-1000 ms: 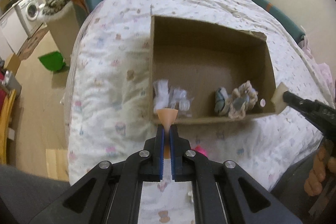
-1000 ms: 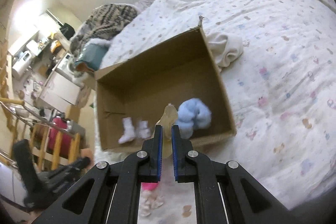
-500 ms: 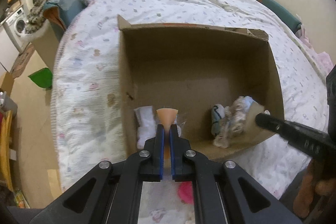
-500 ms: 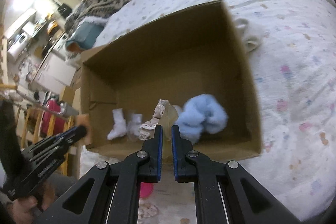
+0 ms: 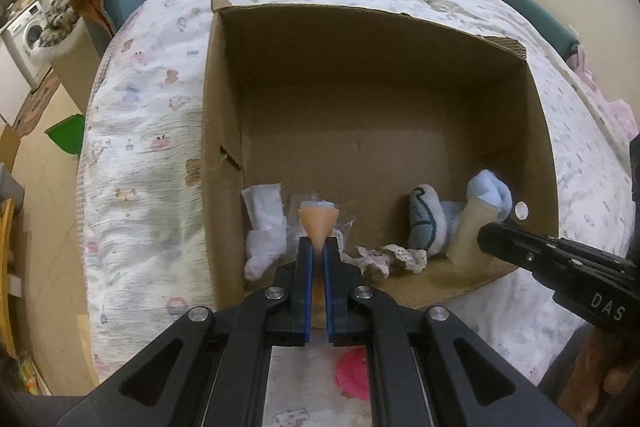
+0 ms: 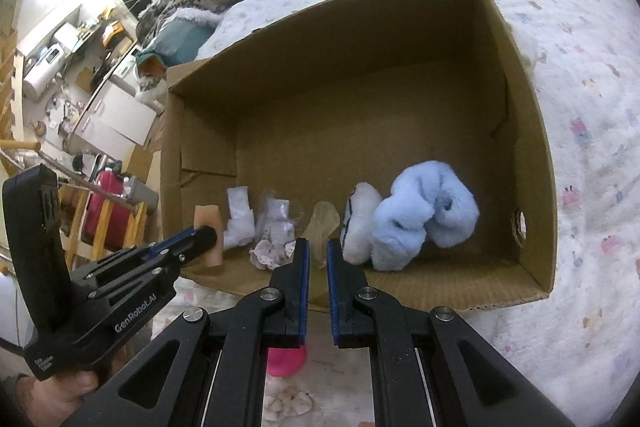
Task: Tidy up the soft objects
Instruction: 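Lower the orange item into the box and open the left gripper, then lift both open grippers out of the box toward the pink duck, then grasp the pink duck with the left gripper while the right gripper grasps the white scrunchie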
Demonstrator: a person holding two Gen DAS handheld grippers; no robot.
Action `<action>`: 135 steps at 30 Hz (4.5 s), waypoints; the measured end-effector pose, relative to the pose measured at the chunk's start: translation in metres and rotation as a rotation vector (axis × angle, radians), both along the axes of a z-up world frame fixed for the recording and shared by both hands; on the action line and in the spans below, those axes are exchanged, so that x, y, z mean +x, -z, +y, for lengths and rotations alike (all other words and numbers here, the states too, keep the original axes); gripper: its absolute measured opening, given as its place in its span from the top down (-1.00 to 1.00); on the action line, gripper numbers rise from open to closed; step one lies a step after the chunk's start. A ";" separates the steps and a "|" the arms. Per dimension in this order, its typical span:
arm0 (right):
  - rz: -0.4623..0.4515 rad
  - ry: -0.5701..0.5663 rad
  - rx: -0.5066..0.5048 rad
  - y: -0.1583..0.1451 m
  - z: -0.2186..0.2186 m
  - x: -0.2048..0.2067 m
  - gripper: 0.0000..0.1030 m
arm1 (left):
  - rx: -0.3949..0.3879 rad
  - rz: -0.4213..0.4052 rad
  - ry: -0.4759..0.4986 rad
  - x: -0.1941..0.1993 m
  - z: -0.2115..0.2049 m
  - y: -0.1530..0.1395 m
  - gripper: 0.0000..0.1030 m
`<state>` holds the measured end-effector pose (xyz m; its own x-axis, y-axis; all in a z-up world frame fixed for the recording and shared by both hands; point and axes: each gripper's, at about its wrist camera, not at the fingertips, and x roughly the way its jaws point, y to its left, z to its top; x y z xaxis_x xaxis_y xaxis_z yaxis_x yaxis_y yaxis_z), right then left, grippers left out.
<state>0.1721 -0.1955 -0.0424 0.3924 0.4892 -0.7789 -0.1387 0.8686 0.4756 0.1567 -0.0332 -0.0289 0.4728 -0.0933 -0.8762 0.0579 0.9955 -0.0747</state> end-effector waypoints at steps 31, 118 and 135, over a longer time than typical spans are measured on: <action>-0.018 0.004 0.005 -0.001 0.001 0.001 0.79 | 0.012 -0.032 -0.021 -0.003 0.002 -0.003 0.78; 0.145 0.135 -0.007 0.013 -0.035 -0.080 -0.51 | -0.056 0.258 0.072 -0.056 -0.028 0.063 0.52; 0.278 -0.261 -0.189 0.068 0.076 -0.084 -0.51 | 0.001 0.213 -0.127 -0.088 0.050 0.020 0.53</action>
